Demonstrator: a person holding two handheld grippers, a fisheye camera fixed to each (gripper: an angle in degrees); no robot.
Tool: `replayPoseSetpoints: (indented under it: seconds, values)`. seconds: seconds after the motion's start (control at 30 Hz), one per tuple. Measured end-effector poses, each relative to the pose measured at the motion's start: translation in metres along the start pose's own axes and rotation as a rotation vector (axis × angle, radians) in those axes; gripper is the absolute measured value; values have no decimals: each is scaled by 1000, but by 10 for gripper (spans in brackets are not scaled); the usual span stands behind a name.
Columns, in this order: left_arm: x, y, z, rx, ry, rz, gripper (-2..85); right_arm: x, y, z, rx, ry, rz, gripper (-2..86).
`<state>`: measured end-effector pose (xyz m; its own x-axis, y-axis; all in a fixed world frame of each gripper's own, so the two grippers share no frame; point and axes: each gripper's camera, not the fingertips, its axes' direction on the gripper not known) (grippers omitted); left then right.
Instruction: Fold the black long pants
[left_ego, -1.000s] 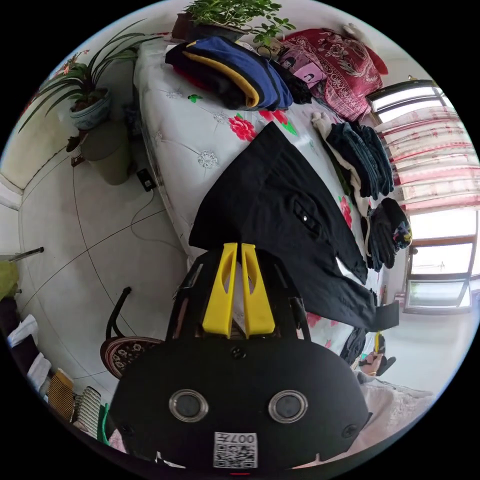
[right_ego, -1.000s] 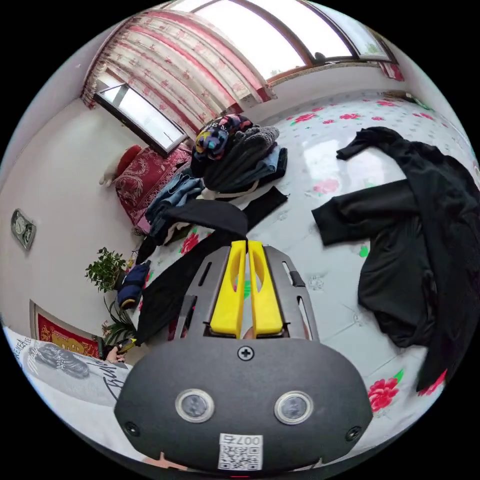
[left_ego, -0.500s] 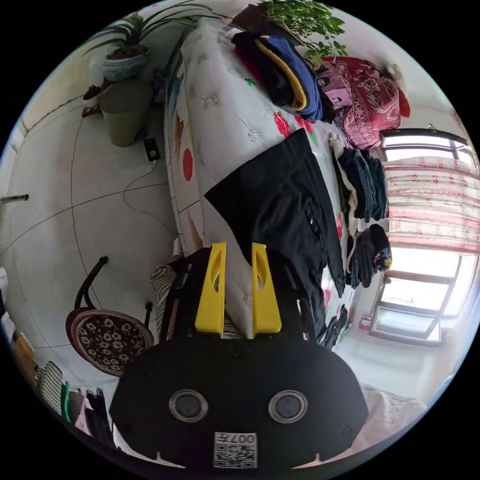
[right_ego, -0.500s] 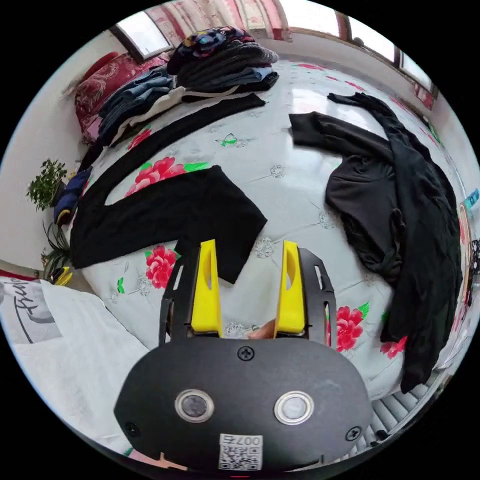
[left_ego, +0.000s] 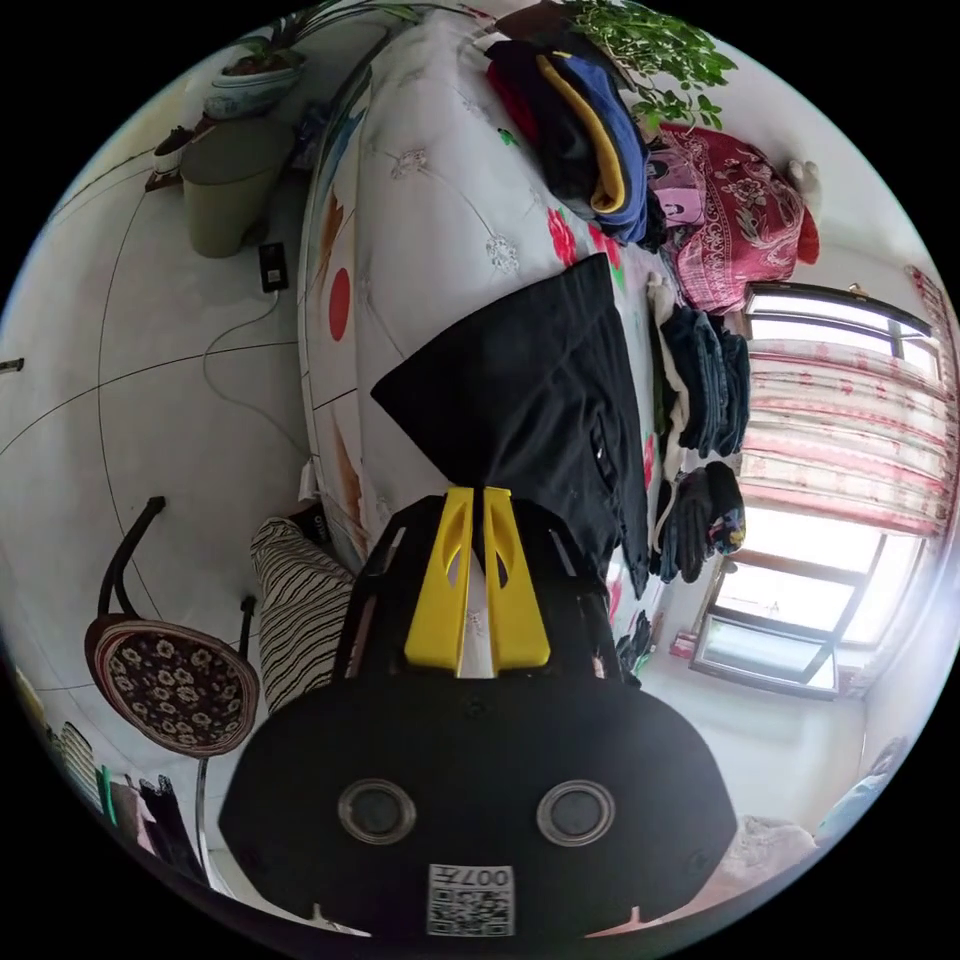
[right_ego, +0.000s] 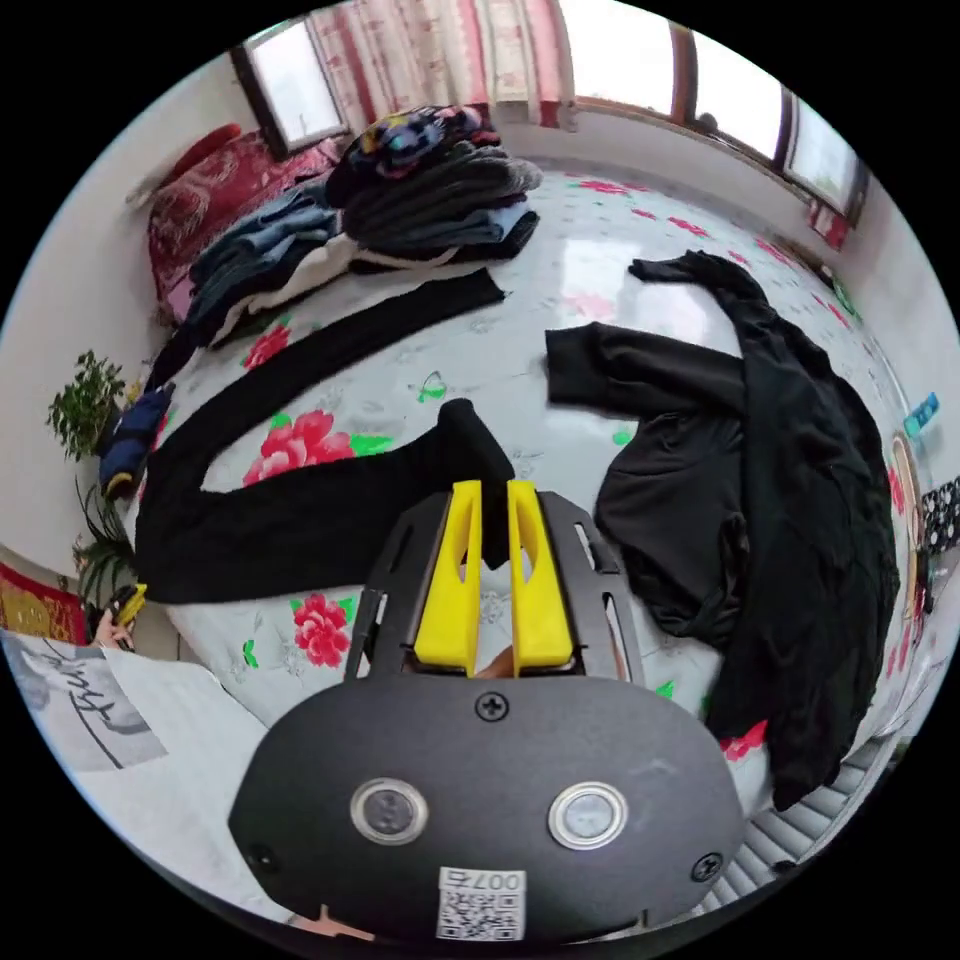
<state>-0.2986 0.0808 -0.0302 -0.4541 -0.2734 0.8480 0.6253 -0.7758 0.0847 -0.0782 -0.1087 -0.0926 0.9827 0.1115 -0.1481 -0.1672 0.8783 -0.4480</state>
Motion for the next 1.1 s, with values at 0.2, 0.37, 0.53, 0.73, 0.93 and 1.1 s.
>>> replayPoseSetpoints:
  seconds: [0.2,0.37,0.53,0.73,0.93,1.1]
  values:
    - [6,12,-30,16,100,39,-8,73,14,-9,-29,-40,277,75]
    - [21,14,-47,-7,123,96,-9,89,39,27,-132,-127,383,87]
    - [39,13,-53,-17,120,145,-9,73,33,35,-70,-39,403,69]
    - [53,16,-60,0,171,167,-9,76,8,22,-45,-125,418,9]
    - [75,11,-70,38,266,180,-9,78,-20,-68,188,-344,395,-1]
    - [127,-26,-50,66,274,261,-9,59,-88,-107,274,-400,349,-2]
